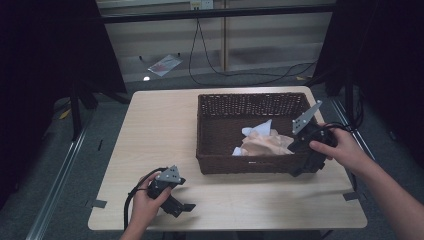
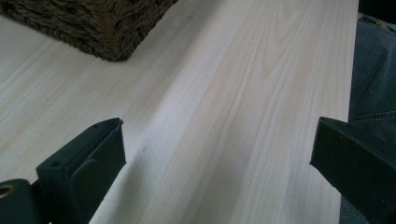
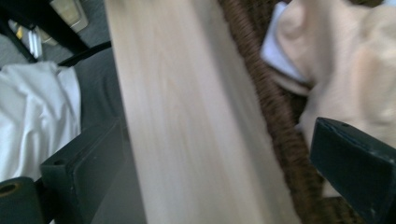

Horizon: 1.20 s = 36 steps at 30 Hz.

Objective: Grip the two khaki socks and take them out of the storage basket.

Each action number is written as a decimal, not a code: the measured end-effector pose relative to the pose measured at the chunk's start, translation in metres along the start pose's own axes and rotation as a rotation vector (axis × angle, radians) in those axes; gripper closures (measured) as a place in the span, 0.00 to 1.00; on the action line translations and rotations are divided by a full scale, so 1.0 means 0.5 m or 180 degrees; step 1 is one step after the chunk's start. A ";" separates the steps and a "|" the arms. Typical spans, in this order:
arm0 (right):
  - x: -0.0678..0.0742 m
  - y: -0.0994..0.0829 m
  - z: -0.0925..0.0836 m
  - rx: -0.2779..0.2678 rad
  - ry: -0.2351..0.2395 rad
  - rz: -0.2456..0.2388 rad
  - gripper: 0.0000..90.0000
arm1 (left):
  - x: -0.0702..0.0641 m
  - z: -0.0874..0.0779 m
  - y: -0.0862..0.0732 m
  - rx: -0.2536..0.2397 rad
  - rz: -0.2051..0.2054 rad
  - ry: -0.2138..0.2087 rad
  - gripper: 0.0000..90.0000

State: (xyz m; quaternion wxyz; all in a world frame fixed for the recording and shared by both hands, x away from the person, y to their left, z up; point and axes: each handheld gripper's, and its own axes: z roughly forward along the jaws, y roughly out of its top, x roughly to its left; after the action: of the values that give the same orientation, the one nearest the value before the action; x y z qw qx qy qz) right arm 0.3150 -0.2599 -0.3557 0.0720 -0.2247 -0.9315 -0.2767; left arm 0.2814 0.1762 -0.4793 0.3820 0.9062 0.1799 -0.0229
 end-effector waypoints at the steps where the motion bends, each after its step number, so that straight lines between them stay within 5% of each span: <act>1: -0.006 0.004 0.000 -0.0016 -0.0022 0.0004 0.03 | 0.000 0.001 0.000 -0.0014 -0.0011 0.0000 0.03; 17: -0.099 0.057 0.037 0.0000 -0.0322 0.0292 0.03 | 0.004 0.001 0.002 0.0020 0.0010 -0.0010 0.03; 36: -0.138 0.084 0.109 0.0239 -0.0581 0.0424 0.04 | 0.011 0.006 0.009 -0.0037 0.0057 -0.0052 0.03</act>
State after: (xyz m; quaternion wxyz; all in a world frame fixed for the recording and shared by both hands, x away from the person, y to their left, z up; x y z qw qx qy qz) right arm 0.3950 -0.2249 -0.3991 0.0135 -0.3076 -0.9269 -0.2145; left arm 0.2886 0.1729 -0.4792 0.3889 0.9053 0.1688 -0.0258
